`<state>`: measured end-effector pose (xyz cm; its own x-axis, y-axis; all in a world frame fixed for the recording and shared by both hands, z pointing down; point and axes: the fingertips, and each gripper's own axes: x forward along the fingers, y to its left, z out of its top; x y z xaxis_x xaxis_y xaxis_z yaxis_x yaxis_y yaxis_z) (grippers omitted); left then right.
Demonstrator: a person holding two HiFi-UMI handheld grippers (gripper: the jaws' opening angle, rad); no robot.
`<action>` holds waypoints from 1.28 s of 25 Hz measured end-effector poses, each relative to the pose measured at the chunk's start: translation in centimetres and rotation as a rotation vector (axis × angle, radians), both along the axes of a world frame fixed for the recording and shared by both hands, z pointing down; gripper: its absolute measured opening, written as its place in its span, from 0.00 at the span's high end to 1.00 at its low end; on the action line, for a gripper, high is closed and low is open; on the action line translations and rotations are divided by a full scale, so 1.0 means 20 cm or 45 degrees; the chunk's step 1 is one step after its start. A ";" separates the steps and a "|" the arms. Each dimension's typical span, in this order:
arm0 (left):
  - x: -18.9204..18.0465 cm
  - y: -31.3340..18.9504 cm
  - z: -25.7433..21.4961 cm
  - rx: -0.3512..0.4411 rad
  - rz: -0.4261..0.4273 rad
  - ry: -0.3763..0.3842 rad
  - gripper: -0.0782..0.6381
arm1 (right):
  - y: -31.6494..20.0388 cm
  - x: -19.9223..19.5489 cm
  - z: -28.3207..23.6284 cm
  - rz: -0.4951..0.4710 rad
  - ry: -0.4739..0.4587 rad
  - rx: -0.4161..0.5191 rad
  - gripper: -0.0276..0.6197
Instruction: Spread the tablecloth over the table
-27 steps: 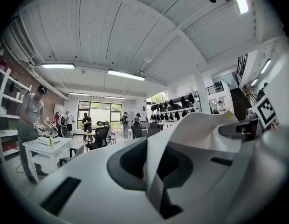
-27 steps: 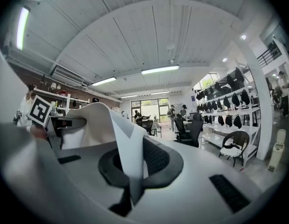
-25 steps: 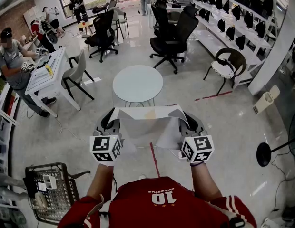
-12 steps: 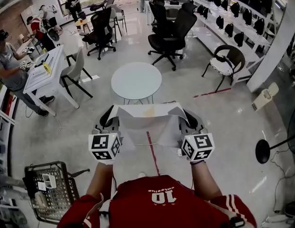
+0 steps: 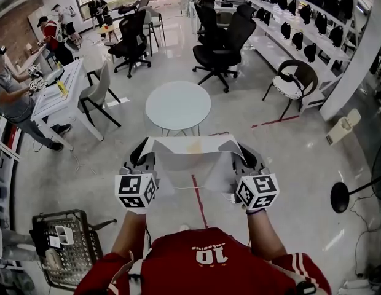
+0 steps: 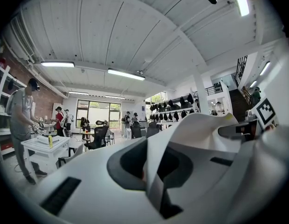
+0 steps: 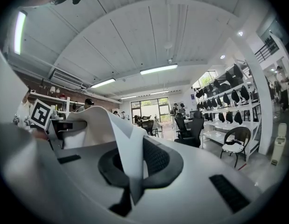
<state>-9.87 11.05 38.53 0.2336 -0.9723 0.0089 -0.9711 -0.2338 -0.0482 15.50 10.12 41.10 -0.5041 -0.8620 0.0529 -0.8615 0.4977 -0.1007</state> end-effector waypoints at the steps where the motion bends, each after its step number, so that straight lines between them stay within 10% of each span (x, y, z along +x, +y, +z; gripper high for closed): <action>1: -0.01 0.00 0.00 -0.001 0.001 0.002 0.87 | 0.00 -0.01 0.00 0.000 0.001 -0.002 0.93; 32: -0.34 -0.01 0.04 0.021 0.057 0.024 0.87 | 0.03 -0.34 0.02 0.036 0.044 -0.010 0.93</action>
<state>-16.75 10.86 39.30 0.2766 -0.9609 -0.0116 -0.9605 -0.2760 -0.0344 8.64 10.78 41.43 -0.4772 -0.8755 0.0764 -0.8783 0.4723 -0.0743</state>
